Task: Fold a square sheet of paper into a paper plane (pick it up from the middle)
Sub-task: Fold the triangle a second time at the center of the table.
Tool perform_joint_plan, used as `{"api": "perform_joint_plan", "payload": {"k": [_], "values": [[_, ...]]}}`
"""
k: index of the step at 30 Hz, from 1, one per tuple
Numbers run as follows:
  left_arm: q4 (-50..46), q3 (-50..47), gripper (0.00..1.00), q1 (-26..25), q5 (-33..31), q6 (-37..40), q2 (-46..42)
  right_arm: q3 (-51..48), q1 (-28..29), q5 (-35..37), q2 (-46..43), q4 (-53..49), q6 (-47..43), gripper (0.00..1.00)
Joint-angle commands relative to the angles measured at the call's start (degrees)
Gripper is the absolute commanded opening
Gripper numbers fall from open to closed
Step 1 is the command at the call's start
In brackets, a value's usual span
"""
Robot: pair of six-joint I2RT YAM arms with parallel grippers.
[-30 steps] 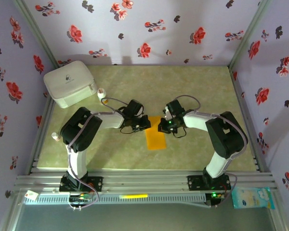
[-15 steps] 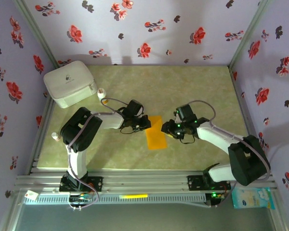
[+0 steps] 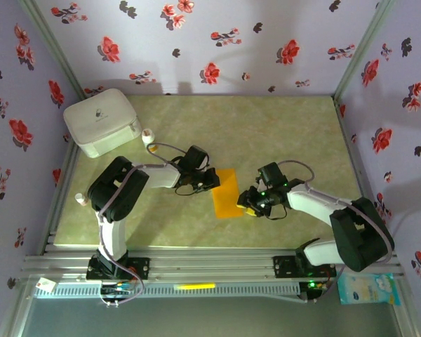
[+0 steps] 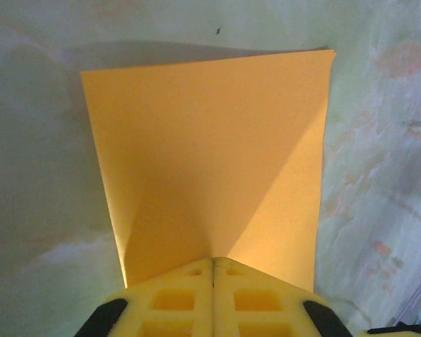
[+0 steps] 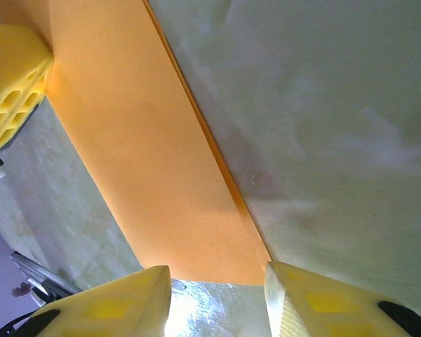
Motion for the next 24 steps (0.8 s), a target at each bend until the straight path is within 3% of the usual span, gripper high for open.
{"api": "perform_joint_plan", "payload": {"k": [1,19,24], "values": [[-1.9,-0.6,0.07,0.1,-0.8,-0.1,0.1,-1.0,-0.1,-1.7,0.9,-0.7,-0.3,0.40],[-2.1,0.0,0.07,0.0,0.2,0.3,1.1,-0.9,0.0,-4.7,3.0,4.9,0.1,0.34],[-2.0,0.4,0.07,0.1,0.8,1.1,1.5,-0.7,-0.1,-2.6,2.3,5.3,0.0,0.37]]}}
